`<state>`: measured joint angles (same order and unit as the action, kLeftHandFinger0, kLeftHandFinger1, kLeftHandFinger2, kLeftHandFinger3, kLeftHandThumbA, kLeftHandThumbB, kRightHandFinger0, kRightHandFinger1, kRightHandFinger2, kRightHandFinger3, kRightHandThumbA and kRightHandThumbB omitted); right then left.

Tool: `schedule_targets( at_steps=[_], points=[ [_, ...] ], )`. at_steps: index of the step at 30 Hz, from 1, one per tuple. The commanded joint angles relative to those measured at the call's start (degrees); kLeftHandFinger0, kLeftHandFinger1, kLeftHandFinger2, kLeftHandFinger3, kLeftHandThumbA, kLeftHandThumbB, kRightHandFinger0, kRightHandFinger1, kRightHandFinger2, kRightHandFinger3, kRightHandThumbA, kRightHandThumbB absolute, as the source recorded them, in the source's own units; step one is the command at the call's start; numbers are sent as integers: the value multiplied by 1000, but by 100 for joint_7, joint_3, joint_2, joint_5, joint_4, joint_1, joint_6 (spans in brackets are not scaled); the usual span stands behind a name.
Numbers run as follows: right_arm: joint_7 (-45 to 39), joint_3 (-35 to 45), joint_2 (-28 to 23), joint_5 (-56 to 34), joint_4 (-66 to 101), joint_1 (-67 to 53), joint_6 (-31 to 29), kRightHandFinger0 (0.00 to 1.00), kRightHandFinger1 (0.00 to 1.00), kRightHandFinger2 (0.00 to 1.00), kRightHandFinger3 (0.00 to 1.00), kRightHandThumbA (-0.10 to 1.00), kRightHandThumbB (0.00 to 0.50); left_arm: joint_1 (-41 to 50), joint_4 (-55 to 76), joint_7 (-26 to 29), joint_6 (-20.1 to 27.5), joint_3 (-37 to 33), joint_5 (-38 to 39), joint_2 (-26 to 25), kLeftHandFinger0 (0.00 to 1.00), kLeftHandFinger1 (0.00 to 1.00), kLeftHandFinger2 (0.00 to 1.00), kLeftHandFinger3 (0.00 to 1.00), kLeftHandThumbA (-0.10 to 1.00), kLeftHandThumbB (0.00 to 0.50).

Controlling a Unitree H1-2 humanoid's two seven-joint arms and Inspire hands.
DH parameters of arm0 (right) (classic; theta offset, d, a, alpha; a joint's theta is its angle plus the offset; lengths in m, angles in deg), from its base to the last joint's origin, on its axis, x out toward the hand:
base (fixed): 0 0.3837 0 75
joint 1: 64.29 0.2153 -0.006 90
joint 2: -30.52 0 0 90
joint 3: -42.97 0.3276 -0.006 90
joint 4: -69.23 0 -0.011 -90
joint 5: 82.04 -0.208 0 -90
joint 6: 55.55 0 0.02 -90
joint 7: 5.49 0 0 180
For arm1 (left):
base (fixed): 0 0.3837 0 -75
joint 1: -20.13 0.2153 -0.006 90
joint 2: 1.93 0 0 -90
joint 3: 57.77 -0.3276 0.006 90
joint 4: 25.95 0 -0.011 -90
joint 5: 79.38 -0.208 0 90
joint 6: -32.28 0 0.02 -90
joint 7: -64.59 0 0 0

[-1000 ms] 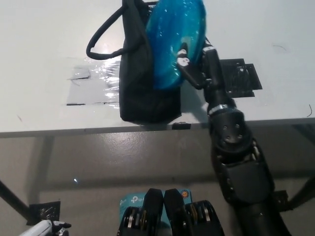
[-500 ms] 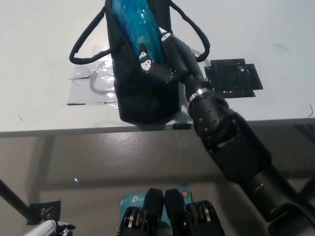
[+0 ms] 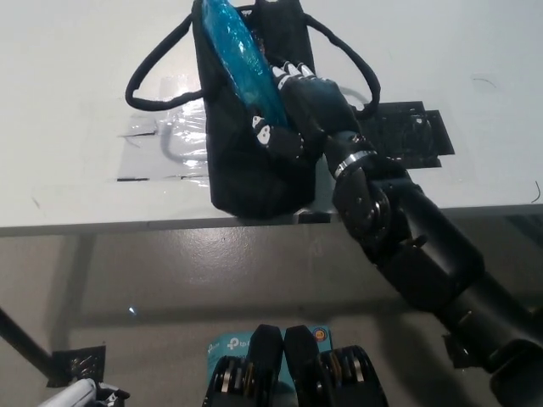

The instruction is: The robot uses its right hand to pick up a stack of plates kept in the middle of the desk and put it inside a bag kept next to it

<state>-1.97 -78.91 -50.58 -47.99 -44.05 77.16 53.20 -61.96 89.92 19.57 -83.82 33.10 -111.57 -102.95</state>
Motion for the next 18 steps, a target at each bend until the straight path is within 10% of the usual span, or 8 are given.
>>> schedule_targets(
  at_steps=[1,13,18],
  points=[
    [127,301,191,379,39,231,815,1000,1000,1000,1000,509,293,9,125,38,-83,55,-13,-61,785,749,848,918,404,0],
    [270,1708,1046,538,33,289,818,1000,1000,1000,1000,787,499,140,103,32,-83,45,3,30,791,780,877,946,335,0],
    [83,1749,1073,598,121,519,818,1000,1000,1000,1000,769,486,185,90,58,-83,8,-49,27,802,779,884,939,273,0]
  ],
)
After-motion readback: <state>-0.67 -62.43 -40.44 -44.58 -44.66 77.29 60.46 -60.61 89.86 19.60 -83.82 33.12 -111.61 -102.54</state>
